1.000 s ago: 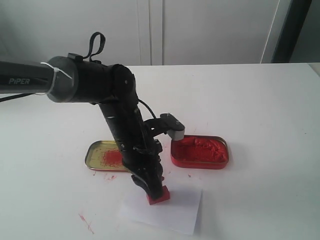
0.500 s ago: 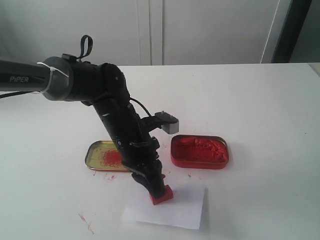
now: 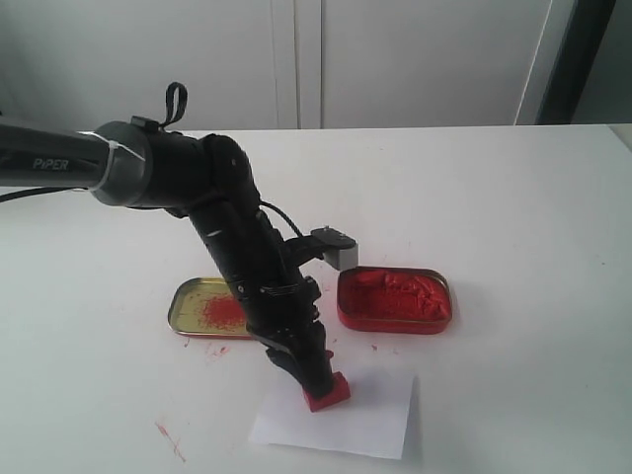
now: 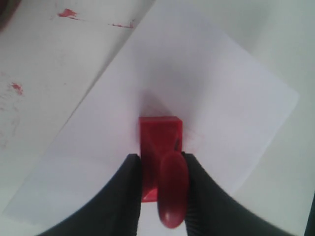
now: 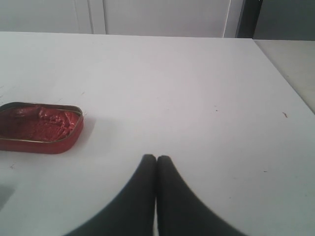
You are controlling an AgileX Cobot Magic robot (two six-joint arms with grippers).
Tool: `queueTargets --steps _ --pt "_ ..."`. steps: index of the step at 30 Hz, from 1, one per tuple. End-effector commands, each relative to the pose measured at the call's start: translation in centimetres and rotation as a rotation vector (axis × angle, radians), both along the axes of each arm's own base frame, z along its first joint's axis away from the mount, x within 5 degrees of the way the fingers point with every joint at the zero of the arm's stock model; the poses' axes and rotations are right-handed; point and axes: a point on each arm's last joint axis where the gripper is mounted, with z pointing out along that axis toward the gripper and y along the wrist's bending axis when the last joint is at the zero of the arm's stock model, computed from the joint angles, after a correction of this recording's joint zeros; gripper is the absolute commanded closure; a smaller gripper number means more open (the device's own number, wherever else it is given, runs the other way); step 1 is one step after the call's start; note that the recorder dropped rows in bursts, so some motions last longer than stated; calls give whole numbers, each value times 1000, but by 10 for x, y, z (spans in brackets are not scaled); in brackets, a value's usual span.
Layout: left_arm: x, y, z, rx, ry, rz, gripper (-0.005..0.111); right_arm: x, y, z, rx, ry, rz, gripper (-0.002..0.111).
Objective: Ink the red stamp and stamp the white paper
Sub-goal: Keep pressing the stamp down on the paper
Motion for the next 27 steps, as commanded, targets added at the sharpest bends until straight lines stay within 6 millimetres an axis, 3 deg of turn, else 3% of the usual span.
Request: queueTargets --steps 1,18,27 --pt "-1 0 0 -9 26 -11 107 0 0 0 6 -14 -3 108" --pt "18 23 7 -100 111 76 107 0 0 0 6 -14 -3 108" --pt "18 21 -11 -96 171 75 107 0 0 0 6 -14 -3 108"
